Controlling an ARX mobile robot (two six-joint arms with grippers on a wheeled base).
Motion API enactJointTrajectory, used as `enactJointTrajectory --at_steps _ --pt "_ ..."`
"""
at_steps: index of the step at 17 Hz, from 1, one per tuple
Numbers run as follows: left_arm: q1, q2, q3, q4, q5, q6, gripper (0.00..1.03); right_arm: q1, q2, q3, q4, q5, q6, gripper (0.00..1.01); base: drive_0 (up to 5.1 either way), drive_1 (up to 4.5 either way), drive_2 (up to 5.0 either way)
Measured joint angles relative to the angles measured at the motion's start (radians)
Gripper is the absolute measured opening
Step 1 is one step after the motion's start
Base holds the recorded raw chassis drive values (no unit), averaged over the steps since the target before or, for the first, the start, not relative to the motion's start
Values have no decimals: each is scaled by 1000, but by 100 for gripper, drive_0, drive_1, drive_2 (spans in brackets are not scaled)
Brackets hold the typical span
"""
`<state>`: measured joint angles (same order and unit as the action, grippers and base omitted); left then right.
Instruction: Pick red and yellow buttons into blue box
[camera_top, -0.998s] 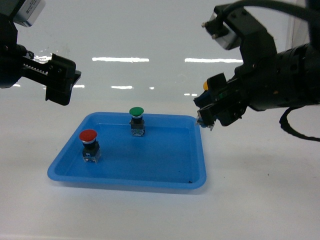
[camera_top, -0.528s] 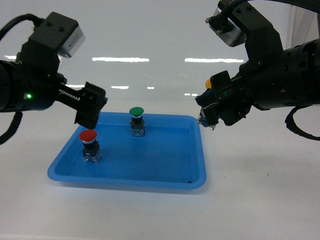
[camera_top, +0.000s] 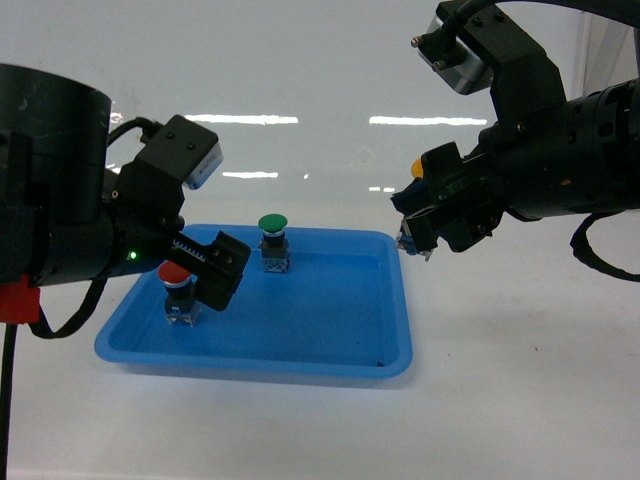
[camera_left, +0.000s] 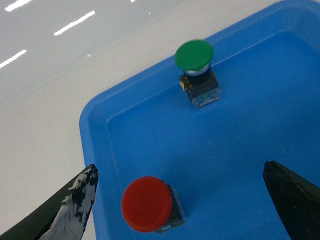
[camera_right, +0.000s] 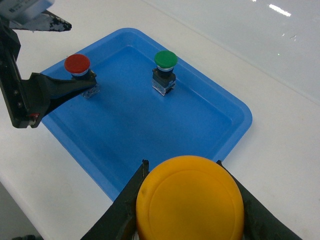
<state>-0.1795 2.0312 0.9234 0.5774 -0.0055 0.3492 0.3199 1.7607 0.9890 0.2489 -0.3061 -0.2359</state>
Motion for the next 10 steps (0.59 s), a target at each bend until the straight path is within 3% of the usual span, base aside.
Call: enactJointTrajectory --at_steps 10 --pt "50 203 112 29 -93 48 98 0 0 0 0 0 0 32 0 0 0"
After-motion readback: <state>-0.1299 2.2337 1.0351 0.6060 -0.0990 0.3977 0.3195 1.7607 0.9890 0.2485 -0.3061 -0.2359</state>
